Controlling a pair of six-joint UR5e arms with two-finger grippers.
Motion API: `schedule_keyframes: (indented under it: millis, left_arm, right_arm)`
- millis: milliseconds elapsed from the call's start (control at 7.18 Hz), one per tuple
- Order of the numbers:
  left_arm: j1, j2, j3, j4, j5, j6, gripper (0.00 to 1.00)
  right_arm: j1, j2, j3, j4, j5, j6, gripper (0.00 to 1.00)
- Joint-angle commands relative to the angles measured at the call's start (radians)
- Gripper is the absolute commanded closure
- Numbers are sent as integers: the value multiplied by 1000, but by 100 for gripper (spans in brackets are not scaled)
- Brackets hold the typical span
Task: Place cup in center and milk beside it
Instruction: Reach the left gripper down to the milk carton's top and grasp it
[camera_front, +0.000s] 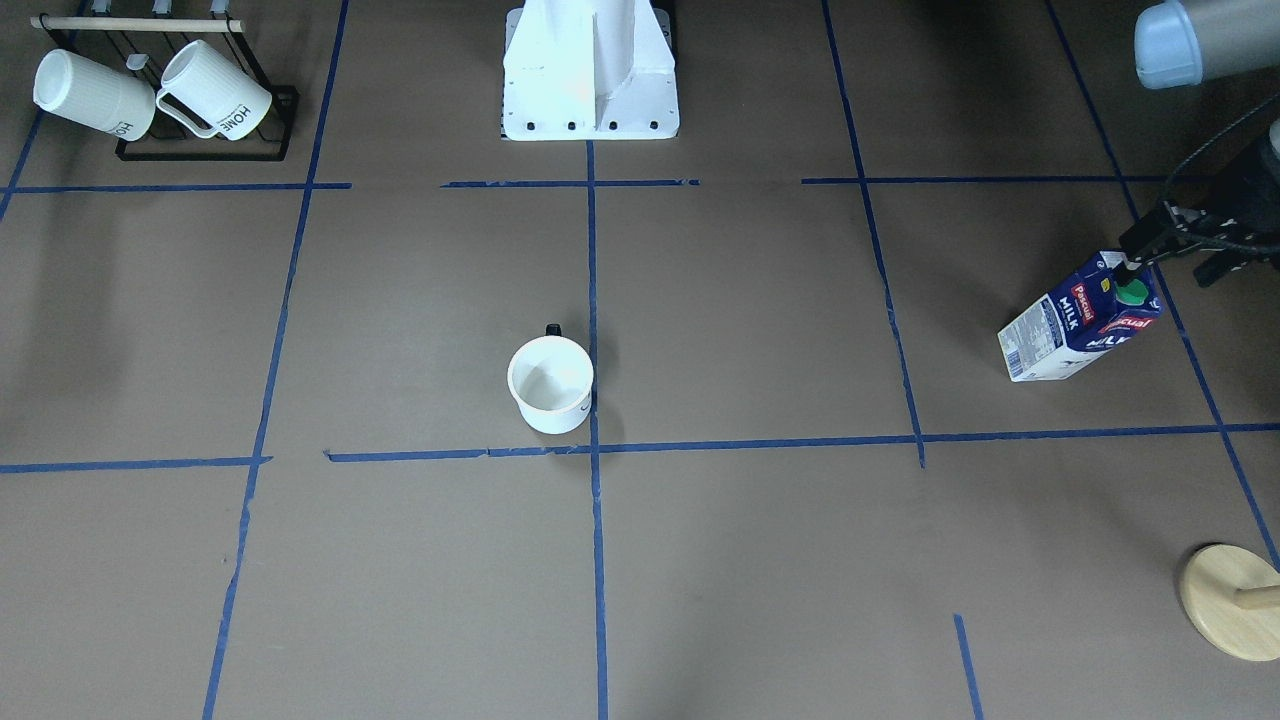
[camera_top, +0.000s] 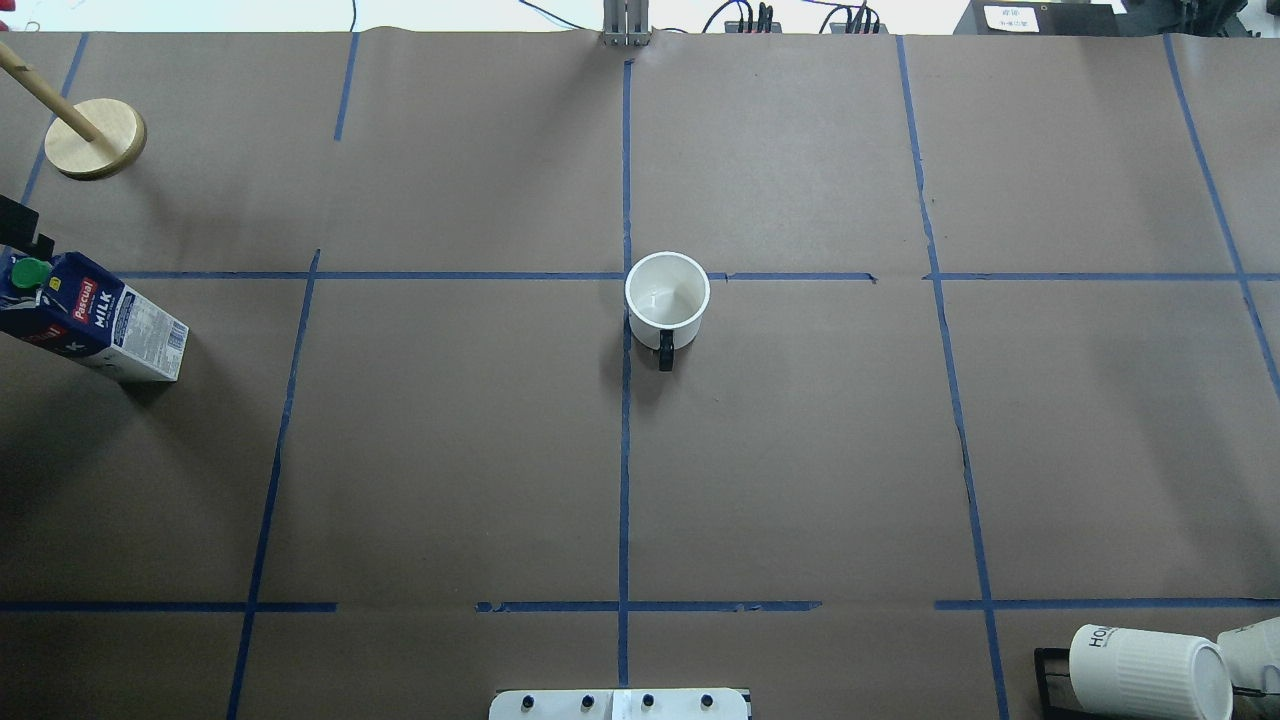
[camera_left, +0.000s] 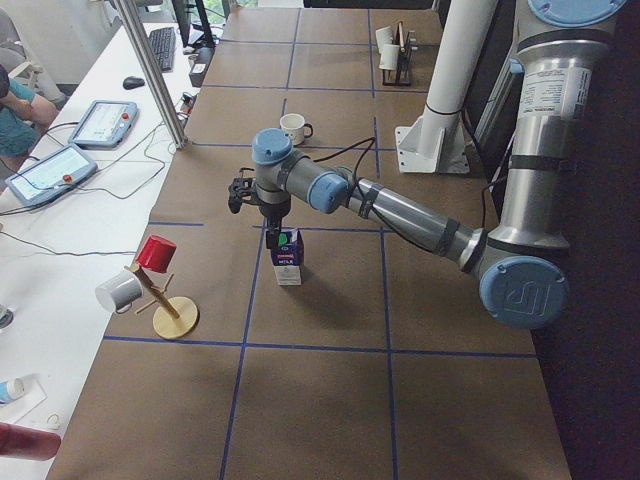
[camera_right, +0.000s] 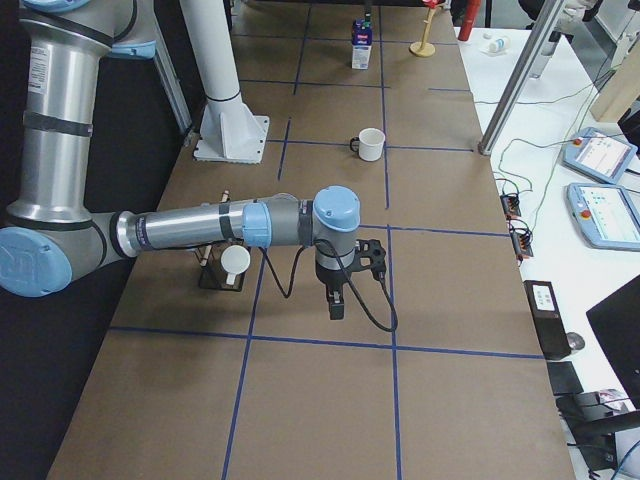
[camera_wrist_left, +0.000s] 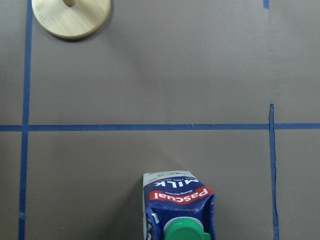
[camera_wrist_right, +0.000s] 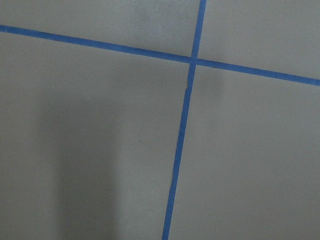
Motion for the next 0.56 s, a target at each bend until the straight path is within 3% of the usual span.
schedule_keyframes:
  millis: [0,418]
  left_arm:
    - [26,6,17,-7,6,-1,0]
    - [80,9,52,-10,27,1,0]
  right_arm:
    - [0,-1,-2,0,-1,-2,0]
    - [0,-1,-2,0,1,-2,0]
